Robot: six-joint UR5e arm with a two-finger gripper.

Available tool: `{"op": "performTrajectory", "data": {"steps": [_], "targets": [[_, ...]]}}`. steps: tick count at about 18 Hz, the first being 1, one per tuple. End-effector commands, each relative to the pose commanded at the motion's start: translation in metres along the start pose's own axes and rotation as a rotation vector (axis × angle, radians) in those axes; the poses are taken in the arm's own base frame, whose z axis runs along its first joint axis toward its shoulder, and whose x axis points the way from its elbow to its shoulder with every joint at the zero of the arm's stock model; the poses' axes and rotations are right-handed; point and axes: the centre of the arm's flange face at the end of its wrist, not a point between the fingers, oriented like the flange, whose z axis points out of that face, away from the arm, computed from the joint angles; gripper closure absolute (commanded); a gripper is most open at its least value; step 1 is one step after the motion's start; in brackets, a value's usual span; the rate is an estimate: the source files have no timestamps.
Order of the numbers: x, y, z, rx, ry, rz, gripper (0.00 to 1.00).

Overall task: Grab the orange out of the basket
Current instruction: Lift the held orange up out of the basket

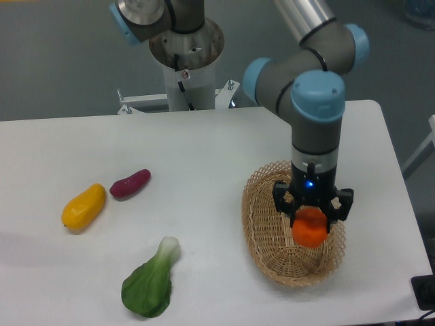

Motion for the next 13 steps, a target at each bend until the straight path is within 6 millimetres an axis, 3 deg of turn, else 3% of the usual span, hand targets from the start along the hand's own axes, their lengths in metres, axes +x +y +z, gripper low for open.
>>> {"op": "performTrajectory", "data": {"steps": [4, 7, 13], "targets": [[0.030, -0.020, -0.035, 0.068, 0.011, -0.098, 0.41], [0.055, -0.032, -0.028, 0.068, 0.029, -0.104, 0.41], [0.089, -0.035, -0.024, 0.058, 0.058, -0.084, 0.41]]}}
